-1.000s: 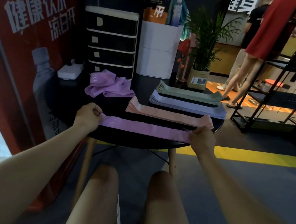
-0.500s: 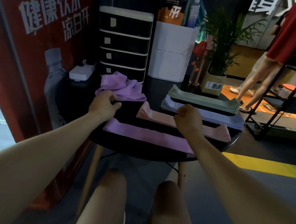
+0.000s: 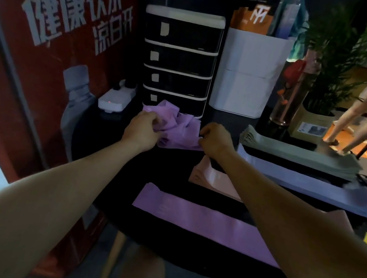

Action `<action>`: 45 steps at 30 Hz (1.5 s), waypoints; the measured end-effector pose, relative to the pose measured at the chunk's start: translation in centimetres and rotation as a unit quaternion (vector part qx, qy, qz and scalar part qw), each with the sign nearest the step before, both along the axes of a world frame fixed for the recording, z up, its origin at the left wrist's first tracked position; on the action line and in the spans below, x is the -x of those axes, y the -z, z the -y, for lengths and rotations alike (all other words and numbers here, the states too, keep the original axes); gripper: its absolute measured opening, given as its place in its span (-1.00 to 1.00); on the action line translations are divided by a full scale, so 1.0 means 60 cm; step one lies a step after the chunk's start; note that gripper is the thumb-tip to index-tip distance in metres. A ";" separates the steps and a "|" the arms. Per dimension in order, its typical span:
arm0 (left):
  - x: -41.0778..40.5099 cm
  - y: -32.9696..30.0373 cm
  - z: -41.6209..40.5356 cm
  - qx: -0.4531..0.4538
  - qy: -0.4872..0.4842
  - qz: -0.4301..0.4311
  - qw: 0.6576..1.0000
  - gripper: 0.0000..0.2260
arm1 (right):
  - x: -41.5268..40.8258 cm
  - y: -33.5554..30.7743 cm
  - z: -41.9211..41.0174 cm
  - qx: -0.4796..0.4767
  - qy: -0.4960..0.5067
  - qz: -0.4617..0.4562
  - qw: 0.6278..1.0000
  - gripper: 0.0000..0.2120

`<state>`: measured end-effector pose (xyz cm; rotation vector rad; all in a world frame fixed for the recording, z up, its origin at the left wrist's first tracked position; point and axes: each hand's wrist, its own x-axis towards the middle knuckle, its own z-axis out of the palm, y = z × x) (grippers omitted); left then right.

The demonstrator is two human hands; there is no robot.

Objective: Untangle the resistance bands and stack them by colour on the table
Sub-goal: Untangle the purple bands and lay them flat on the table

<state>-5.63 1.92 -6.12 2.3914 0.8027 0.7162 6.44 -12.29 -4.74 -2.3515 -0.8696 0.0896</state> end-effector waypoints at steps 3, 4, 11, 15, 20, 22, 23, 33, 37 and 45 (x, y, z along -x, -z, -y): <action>-0.014 0.010 -0.016 0.016 -0.011 -0.015 1.000 -0.68 | -0.030 0.024 -0.025 0.071 0.003 -0.014 0.997 -0.67; -0.018 0.014 -0.023 0.020 -0.012 -0.020 1.000 -0.68 | -0.037 0.030 -0.029 0.087 0.008 -0.019 0.996 -0.67; -0.037 0.012 -0.050 0.035 -0.014 -0.029 0.999 -0.72 | -0.065 0.022 -0.042 -0.001 0.007 -0.050 0.999 -0.83; -0.042 -0.012 -0.054 0.051 0.005 0.004 0.999 -0.86 | -0.061 -0.032 -0.060 -0.062 -0.020 -0.047 0.997 -0.88; -0.046 -0.079 -0.032 0.073 0.075 0.084 0.991 -0.90 | -0.039 -0.113 -0.082 -0.120 -0.067 -0.034 0.990 -0.89; -0.046 -0.109 -0.023 0.088 0.105 0.107 0.985 -0.88 | -0.029 -0.144 -0.089 -0.151 -0.083 -0.014 0.985 -0.87; -0.046 -0.122 -0.020 0.088 0.112 0.117 0.983 -0.85 | -0.025 -0.159 -0.092 -0.166 -0.092 -0.007 0.982 -0.86; -0.022 -0.174 -0.017 0.143 0.136 0.176 0.964 -0.83 | -0.021 -0.266 -0.058 -0.254 -0.097 0.000 0.962 -0.84; -0.009 -0.180 -0.012 0.188 0.153 0.179 0.953 -0.87 | -0.040 -0.269 -0.033 -0.305 -0.044 -0.050 0.950 -0.88; -0.005 -0.205 -0.006 0.308 0.141 0.240 0.910 -0.87 | -0.058 -0.236 -0.005 -0.266 -0.036 -0.043 0.962 -0.90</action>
